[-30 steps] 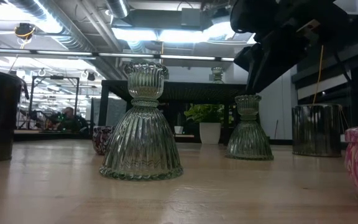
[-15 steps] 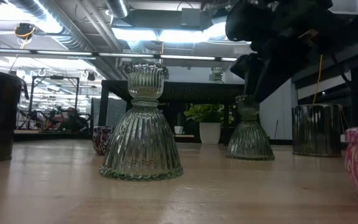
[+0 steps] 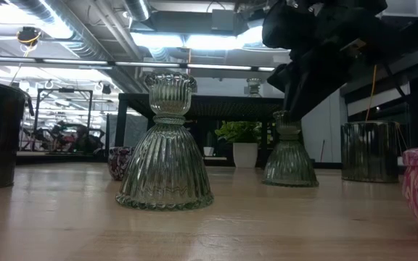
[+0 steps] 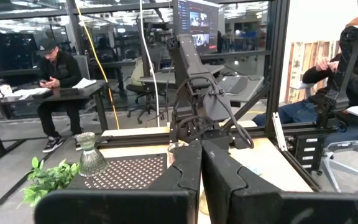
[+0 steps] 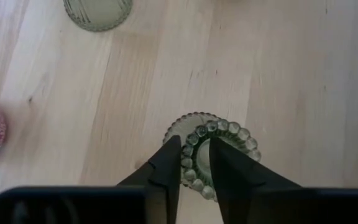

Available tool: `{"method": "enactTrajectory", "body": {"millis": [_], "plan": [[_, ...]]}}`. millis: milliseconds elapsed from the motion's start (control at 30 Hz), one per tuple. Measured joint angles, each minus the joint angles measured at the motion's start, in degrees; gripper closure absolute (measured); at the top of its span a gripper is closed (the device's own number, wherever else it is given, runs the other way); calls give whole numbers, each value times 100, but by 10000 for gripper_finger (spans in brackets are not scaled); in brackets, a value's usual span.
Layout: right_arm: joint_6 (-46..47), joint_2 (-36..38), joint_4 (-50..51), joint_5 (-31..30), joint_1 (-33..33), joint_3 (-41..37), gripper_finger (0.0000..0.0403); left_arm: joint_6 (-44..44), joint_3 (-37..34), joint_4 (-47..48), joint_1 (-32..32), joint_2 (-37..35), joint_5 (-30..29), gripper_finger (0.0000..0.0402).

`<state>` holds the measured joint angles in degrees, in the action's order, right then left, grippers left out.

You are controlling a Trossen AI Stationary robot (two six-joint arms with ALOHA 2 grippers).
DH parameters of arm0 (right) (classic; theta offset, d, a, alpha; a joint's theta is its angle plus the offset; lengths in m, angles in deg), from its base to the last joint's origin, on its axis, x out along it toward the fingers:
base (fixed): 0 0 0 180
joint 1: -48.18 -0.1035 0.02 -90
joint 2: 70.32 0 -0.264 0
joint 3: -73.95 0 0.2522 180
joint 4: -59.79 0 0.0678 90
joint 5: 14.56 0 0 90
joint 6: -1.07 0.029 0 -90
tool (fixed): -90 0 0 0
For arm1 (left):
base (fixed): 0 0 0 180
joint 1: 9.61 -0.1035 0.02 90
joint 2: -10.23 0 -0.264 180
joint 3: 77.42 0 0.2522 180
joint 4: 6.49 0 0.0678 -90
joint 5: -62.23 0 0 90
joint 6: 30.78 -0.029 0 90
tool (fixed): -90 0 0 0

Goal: Pick & Place candle stick holders
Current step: Put the top transparent green glass candle holder aligned with the other transparent glass candle holder on the shelf

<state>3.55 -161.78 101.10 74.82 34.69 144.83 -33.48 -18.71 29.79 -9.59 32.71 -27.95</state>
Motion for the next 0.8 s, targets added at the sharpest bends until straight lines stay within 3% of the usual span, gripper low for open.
{"method": "enactTrajectory", "body": {"millis": [167, 800], "plan": [[0, 0, 11, 4, -2, -2, 344, 0, 1, 0, -1, 0, 0, 395], [0, -13, -201, 240, -4, -10, 349, 1, 0, 0, 1, 0, 2, 395]]}}
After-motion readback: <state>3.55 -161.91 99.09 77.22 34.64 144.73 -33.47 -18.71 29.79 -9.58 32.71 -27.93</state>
